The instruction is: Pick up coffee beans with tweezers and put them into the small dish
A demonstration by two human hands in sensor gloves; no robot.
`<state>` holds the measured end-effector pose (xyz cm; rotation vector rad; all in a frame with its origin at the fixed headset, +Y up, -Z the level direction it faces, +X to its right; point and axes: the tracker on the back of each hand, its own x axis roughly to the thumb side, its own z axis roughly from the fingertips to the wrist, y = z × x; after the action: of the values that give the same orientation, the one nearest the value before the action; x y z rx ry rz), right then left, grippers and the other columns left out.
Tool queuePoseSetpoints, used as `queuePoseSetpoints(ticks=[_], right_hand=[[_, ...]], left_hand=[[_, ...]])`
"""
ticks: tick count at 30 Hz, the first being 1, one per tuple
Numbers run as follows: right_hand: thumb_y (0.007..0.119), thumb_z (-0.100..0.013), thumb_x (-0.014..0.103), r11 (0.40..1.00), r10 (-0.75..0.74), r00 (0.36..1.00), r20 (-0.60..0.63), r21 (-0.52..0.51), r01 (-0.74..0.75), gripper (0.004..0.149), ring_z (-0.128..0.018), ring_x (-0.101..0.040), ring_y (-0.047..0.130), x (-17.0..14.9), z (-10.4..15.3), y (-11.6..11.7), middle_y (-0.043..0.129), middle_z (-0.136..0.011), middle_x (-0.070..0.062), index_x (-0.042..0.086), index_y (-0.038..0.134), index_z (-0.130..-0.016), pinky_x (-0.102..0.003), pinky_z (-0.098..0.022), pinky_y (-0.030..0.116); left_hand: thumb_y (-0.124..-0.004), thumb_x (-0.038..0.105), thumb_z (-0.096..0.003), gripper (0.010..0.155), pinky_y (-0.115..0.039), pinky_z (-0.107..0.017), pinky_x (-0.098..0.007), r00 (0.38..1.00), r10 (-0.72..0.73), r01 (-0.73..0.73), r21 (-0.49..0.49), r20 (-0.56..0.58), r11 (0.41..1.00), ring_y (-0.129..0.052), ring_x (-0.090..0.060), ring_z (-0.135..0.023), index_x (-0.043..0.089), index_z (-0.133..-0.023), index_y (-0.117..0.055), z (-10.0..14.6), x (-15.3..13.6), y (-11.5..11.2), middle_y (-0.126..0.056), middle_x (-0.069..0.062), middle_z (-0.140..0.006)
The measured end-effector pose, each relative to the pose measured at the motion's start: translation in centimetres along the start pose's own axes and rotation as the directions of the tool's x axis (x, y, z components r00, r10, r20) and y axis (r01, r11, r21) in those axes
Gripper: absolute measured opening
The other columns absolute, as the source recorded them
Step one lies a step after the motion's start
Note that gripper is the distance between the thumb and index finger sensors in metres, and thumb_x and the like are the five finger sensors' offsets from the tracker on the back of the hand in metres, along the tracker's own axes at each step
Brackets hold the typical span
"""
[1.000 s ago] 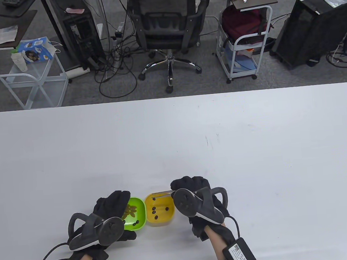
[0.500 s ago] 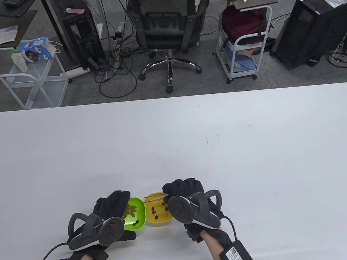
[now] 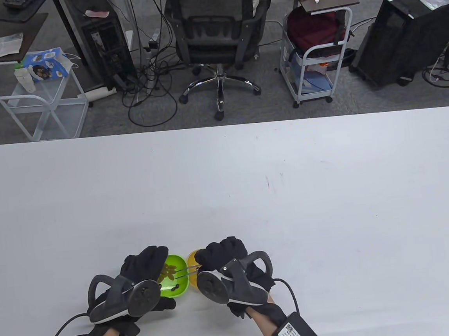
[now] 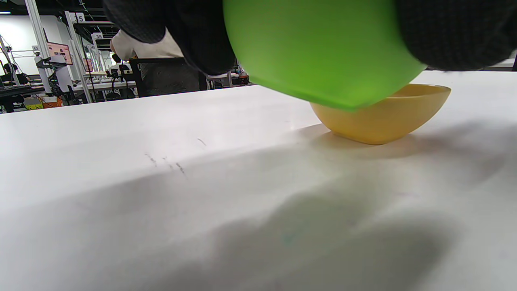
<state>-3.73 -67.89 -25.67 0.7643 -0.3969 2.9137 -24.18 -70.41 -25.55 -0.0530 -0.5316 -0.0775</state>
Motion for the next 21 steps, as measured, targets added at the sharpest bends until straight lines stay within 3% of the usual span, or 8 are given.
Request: queuePoseSetpoints(ticks=[15,18,21], right_hand=[[0.071,-0.041,0.038,0.987,0.152,0.985,0.079,0.042,-0.155,0.044,-0.048,-0.02,0.091,2.3,-0.2,1.2,0.088,-0.064,0.004,0.025,0.076,-0.082,-0.058,-0.07,0.07],[0.07,-0.041,0.038,0.968,0.243,0.965,0.098,0.035,-0.247,0.044,-0.048,-0.019,0.091,2.8,-0.3,1.4,0.088,-0.064,0.005,0.025,0.076,-0.082,-0.057,-0.07,0.071],[0.07,-0.041,0.038,0.973,0.221,0.97,0.103,0.043,-0.226,0.044,-0.048,-0.02,0.091,3.0,-0.3,1.5,0.088,-0.064,0.005,0.025,0.076,-0.083,-0.057,-0.07,0.07]], left_hand=[[-0.078,0.07,-0.0309,0.116,-0.066,-0.076,-0.064,1.0,-0.021,0.021,0.001,-0.003,1.0,-0.084,-0.041,-0.102,0.002,-0.119,-0.045,0.0,0.1,0.1,-0.059,-0.026,-0.121],[-0.078,0.07,-0.0309,0.116,-0.066,-0.076,-0.064,1.0,-0.023,0.023,0.003,-0.002,1.0,-0.084,-0.041,-0.102,0.003,-0.119,-0.045,0.0,0.1,0.1,-0.059,-0.026,-0.121],[-0.078,0.07,-0.0309,0.116,-0.066,-0.076,-0.064,1.0,-0.025,0.025,0.006,-0.001,1.0,-0.084,-0.041,-0.102,0.002,-0.119,-0.045,0.0,0.1,0.1,-0.059,-0.026,-0.121]])
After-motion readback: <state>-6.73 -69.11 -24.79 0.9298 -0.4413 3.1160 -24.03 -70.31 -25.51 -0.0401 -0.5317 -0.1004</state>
